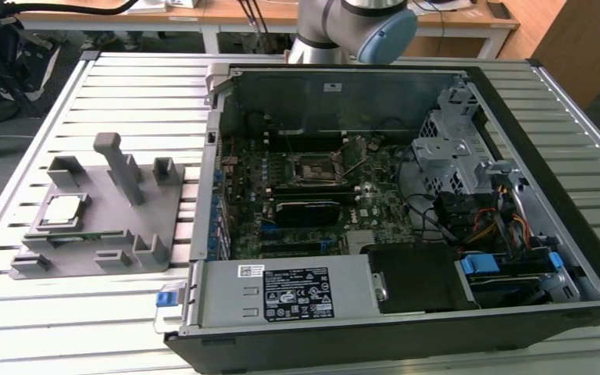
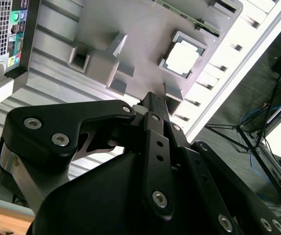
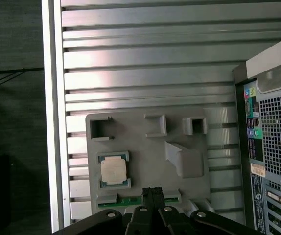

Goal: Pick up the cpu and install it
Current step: 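Reach for the cpu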

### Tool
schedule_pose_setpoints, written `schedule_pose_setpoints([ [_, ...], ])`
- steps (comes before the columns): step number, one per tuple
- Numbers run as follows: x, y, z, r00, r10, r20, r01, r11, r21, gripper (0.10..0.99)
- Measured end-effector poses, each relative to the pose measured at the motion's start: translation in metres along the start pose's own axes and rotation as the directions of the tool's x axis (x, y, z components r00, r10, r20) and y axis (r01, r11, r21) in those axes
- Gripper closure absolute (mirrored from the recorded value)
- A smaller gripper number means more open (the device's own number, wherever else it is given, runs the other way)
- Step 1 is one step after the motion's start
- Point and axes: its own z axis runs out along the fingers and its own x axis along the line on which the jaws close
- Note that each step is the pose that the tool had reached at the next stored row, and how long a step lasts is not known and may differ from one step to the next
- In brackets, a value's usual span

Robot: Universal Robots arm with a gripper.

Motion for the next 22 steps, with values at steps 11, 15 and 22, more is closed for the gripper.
schedule_pose_setpoints([
  [11,0.0142,-0.0022,0.0018,1.0000,0.000,-0.0006,0.000,1.0000,0.000,0.980],
  [15,0.0220,-0.0083,0.0036,1.0000,0.000,-0.0006,0.000,1.0000,0.000,0.980],
  [22,0.0293,-0.0149,0.0077,1.0000,0.000,-0.0021,0.000,1.0000,0.000,0.980],
])
